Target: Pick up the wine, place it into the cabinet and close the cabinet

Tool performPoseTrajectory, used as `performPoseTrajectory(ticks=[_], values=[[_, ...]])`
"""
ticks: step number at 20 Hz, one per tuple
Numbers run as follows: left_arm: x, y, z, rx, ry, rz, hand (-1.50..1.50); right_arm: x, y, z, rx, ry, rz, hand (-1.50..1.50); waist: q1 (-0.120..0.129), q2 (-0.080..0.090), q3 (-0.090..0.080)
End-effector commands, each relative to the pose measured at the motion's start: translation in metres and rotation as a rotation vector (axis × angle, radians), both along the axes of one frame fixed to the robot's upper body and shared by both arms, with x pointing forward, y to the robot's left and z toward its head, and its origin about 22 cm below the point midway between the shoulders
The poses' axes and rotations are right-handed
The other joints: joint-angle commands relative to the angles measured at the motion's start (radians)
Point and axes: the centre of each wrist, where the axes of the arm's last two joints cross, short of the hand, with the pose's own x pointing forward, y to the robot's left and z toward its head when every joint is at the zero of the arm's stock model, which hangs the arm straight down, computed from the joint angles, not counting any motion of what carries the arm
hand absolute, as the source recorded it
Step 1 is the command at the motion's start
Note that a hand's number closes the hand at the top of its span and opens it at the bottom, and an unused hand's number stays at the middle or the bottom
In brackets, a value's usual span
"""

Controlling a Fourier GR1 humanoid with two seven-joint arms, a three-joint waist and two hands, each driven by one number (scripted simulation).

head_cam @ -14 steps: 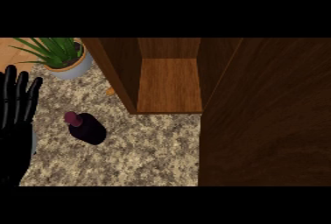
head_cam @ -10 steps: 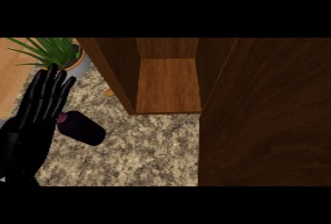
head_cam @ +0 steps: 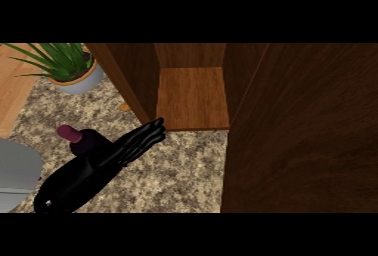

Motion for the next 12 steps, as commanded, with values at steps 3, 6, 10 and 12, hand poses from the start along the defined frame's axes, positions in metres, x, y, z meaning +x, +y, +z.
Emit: performPoseTrajectory(ticks=[3, 6, 10, 12], values=[[-0.017, 0.005, 0.034, 0.005, 0.080, -0.117, -1.50, -0.047, 0.003, 0.039, 0.005, 0.018, 0.055, -1.50, 0.023, -0.002, 0.000], [-0.043, 0.006, 0.054, 0.005, 0.074, -0.112, -1.50, -0.060, -0.002, 0.042, 0.005, 0.015, 0.041, -1.50, 0.025, -0.002, 0.000], [-0.055, 0.008, 0.067, 0.018, 0.101, -0.115, -1.50, -0.064, 0.008, 0.049, 0.004, 0.030, 0.046, -1.50, 0.026, -0.002, 0.000], [-0.063, 0.012, 0.065, 0.028, 0.097, -0.111, -1.50, -0.066, 0.014, 0.051, 0.017, 0.029, 0.050, -1.50, 0.028, -0.002, 0.000]])
